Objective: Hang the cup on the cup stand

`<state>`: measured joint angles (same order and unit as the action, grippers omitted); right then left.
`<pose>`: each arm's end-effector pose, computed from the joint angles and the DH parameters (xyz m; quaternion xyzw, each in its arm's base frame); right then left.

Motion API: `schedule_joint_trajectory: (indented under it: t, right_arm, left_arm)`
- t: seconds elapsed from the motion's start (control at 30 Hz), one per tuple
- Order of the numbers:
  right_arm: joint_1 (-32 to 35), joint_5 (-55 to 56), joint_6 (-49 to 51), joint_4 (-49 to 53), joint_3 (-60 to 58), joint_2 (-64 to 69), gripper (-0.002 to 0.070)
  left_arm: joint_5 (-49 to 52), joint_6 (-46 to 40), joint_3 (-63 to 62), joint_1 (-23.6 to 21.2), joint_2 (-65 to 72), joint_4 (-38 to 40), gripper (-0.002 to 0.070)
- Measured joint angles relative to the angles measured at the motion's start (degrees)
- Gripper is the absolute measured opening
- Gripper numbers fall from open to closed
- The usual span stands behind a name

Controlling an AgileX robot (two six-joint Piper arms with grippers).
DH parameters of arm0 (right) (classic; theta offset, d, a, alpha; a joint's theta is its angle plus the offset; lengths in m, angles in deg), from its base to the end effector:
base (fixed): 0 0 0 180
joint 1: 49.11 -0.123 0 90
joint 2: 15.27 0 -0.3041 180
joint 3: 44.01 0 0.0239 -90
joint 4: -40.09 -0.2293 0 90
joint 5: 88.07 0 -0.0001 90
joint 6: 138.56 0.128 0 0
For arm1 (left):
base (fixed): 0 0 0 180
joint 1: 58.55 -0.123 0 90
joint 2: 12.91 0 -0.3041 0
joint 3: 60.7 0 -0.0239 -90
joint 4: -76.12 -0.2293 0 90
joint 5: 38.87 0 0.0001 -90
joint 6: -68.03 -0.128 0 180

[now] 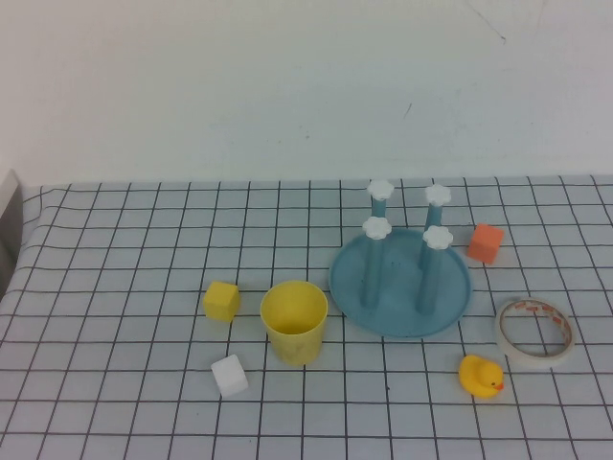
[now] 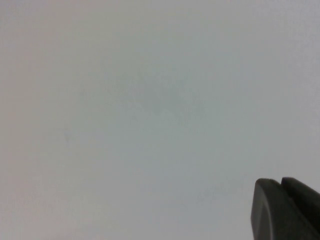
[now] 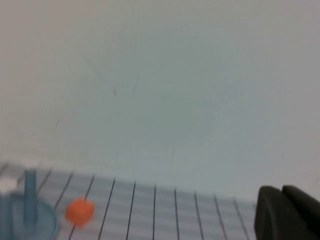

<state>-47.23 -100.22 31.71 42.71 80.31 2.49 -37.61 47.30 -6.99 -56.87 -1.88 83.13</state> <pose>0.0509 -0.0029 0.3138 -0.0581 0.6768 -0.0938 0.7278 0.0156 -0.0008 0.3526 0.0741 0.5395 0.0872 0.8342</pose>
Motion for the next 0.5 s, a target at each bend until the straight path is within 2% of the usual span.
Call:
schedule_joint_trajectory:
  t: [0.13, 0.27, 0.5]
  right_arm:
    - [0.00, -6.70, -0.60, -0.24, 2.07, 11.07, -0.0001]
    - [0.00, -11.87, -1.23, -2.62, 4.61, 23.30, -0.0001]
    - [-1.51, -16.07, -11.31, -15.72, 9.94, 43.53, -0.0001]
  left_arm:
    - [11.12, 1.08, -1.90, 0.00, 6.00, 0.13, -0.0003]
    - [22.21, 5.87, -1.95, 0.00, 12.62, 0.97, -0.0003]
    - [32.24, 7.37, -1.95, 0.00, 22.11, 4.07, -0.0003]
